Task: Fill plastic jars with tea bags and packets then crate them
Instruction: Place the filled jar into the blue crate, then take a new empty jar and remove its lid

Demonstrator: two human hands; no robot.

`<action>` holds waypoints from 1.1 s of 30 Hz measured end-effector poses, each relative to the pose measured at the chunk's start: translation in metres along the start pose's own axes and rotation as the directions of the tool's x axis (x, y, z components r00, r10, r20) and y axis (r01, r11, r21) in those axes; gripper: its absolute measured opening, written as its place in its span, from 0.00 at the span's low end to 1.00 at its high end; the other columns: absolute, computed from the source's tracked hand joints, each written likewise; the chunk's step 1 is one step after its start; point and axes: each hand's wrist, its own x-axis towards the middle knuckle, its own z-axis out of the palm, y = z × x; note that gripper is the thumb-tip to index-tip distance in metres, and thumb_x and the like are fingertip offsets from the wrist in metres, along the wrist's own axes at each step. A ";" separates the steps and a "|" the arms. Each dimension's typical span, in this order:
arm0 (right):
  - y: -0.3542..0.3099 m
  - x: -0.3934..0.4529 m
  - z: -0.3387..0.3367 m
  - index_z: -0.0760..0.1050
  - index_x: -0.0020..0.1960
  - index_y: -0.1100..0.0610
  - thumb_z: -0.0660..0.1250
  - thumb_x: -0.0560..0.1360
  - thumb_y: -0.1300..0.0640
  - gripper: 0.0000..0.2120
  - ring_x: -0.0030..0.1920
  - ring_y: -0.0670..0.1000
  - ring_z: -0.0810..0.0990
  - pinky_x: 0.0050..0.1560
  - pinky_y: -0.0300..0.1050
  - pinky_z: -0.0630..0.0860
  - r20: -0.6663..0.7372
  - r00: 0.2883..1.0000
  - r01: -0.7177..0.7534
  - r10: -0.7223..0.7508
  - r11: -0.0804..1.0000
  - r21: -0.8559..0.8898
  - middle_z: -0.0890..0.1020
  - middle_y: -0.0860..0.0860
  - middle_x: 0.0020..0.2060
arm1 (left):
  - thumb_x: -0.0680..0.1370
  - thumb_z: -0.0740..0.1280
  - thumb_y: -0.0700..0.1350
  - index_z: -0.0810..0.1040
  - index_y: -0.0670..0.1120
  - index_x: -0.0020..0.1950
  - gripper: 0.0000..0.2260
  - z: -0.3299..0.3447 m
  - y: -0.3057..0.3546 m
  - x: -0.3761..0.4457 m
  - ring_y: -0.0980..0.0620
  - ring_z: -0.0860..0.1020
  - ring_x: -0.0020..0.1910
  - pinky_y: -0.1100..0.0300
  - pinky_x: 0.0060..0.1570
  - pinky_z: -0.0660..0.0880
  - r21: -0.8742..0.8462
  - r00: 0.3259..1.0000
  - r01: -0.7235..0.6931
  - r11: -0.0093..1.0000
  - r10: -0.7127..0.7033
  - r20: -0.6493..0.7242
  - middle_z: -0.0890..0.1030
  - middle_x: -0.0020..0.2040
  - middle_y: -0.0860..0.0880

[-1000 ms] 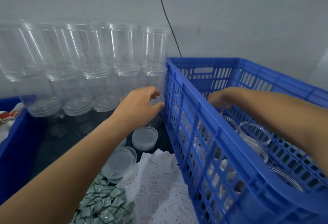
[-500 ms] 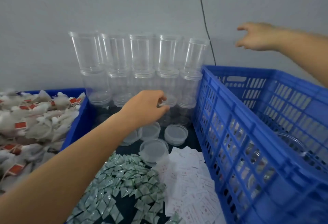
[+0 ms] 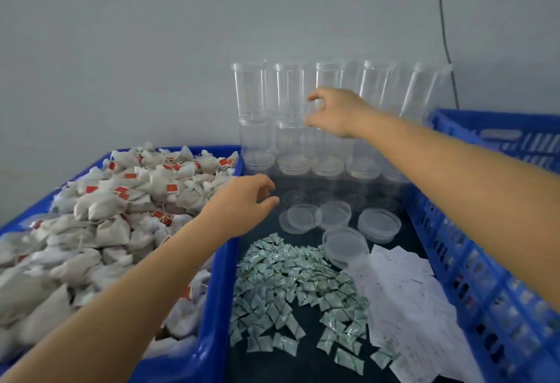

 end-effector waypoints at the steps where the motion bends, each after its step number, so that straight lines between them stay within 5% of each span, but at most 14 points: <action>1: 0.005 0.002 0.019 0.67 0.75 0.54 0.67 0.78 0.52 0.27 0.63 0.56 0.76 0.56 0.42 0.68 0.032 0.999 -0.025 0.025 1.000 0.008 0.75 0.56 0.68 | 0.78 0.65 0.49 0.77 0.46 0.60 0.13 0.000 -0.009 -0.004 0.52 0.78 0.51 0.56 0.54 0.75 0.002 1.000 0.022 1.000 -0.022 -0.011 0.81 0.52 0.50; 6: 0.030 0.013 0.085 0.63 0.77 0.57 0.68 0.78 0.48 0.31 0.71 0.57 0.69 0.68 0.50 0.67 0.041 0.990 -0.134 0.132 0.990 0.040 0.69 0.56 0.73 | 0.79 0.64 0.49 0.77 0.47 0.60 0.12 0.012 -0.033 -0.008 0.54 0.77 0.49 0.57 0.53 0.75 -0.024 0.995 0.095 0.995 -0.095 -0.015 0.81 0.52 0.51; 11: 0.016 0.065 0.052 0.60 0.78 0.57 0.70 0.76 0.46 0.36 0.73 0.59 0.63 0.69 0.54 0.64 -0.390 0.919 0.037 -0.063 0.997 -0.073 0.66 0.57 0.73 | 0.79 0.63 0.50 0.75 0.50 0.61 0.11 0.026 -0.039 0.005 0.58 0.76 0.51 0.59 0.54 0.75 -0.086 0.997 0.067 0.994 -0.070 -0.029 0.79 0.53 0.55; 14: -0.004 0.104 0.016 0.59 0.78 0.56 0.69 0.75 0.41 0.39 0.75 0.58 0.59 0.72 0.54 0.57 -0.489 0.855 0.071 -0.175 0.972 -0.225 0.63 0.58 0.75 | 0.79 0.63 0.50 0.75 0.51 0.61 0.12 0.032 -0.040 0.009 0.60 0.75 0.51 0.62 0.54 0.74 -0.146 0.996 0.038 0.988 -0.050 -0.078 0.79 0.52 0.57; 23: -0.033 0.166 -0.011 0.62 0.77 0.53 0.55 0.71 0.23 0.45 0.73 0.61 0.66 0.74 0.68 0.38 -0.068 0.992 -0.129 0.110 0.853 -0.505 0.75 0.57 0.68 | 0.79 0.63 0.52 0.75 0.54 0.61 0.12 0.035 -0.037 0.005 0.64 0.74 0.50 0.66 0.53 0.72 -0.220 0.988 -0.036 0.975 0.002 -0.153 0.77 0.51 0.61; 29: -0.037 0.182 -0.011 0.65 0.76 0.52 0.53 0.73 0.23 0.43 0.76 0.62 0.63 0.73 0.70 0.35 -0.025 0.979 -0.181 0.200 0.814 -0.552 0.71 0.57 0.72 | 0.79 0.62 0.52 0.74 0.54 0.59 0.10 0.035 -0.035 0.000 0.61 0.74 0.51 0.61 0.53 0.73 -0.215 0.989 -0.054 0.975 0.023 -0.143 0.77 0.51 0.59; 33: -0.037 0.186 -0.010 0.72 0.70 0.54 0.57 0.75 0.29 0.36 0.73 0.64 0.67 0.73 0.70 0.36 -0.047 0.977 -0.198 0.208 0.800 -0.566 0.76 0.57 0.64 | 0.79 0.61 0.52 0.74 0.52 0.59 0.10 0.034 -0.033 -0.001 0.58 0.75 0.50 0.58 0.52 0.74 -0.193 0.988 -0.066 0.979 0.037 -0.150 0.78 0.51 0.57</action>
